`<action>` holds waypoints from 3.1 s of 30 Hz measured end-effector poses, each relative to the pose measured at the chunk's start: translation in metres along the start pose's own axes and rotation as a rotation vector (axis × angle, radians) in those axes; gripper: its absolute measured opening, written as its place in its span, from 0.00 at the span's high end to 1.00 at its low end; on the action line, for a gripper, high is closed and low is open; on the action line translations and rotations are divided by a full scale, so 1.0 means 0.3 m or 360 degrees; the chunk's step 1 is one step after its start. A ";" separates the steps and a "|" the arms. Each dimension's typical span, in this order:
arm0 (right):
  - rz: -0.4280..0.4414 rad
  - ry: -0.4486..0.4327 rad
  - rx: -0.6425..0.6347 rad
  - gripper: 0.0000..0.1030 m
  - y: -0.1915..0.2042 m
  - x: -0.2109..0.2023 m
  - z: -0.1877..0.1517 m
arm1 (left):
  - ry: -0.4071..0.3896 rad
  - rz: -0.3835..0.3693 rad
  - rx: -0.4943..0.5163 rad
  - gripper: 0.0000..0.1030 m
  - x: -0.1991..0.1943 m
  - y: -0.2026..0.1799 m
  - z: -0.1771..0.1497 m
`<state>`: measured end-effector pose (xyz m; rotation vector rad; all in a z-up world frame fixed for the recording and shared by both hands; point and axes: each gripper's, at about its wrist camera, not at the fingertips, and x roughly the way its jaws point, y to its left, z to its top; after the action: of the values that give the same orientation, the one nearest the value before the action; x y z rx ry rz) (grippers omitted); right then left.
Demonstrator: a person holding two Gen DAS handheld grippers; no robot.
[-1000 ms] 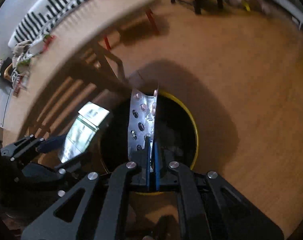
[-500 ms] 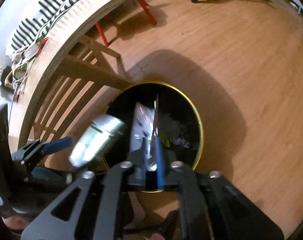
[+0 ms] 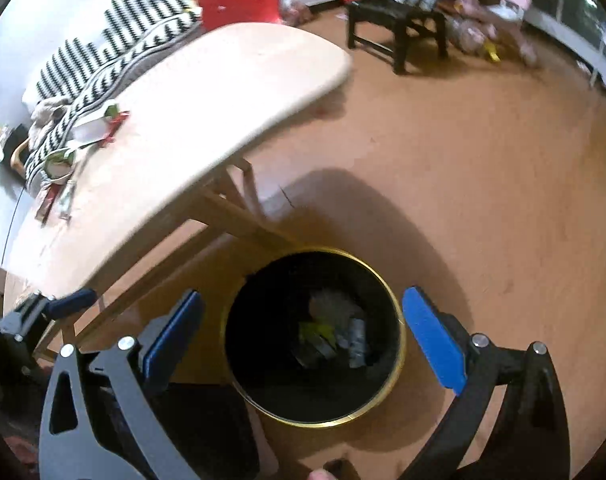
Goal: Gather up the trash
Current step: 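Move both tools back over the table, then grasp the red cigarette pack with the left tool while the right grasps wrapper strip, then carry the red pack and wrapper strip over the black bin and open both tools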
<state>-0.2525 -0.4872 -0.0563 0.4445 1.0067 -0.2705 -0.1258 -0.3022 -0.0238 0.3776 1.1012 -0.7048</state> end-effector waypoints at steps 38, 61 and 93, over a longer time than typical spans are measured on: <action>0.0066 0.0048 -0.0853 0.06 1.172 0.520 0.283 | -0.0078 0.0501 -0.0621 0.14 -0.026 1.271 0.081; 0.0273 -0.0073 -0.0754 0.87 1.091 0.421 0.287 | -0.0162 0.0453 -0.0597 0.46 -0.091 1.203 0.101; 0.0219 -0.0302 -0.0498 0.87 0.708 -0.040 0.211 | -0.0244 0.0288 -0.0338 0.45 -0.320 0.580 -0.023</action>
<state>-0.1225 -0.3307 0.0326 0.1974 0.8110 -0.0279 -0.0373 -0.1400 0.0498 0.2340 0.9716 -0.4443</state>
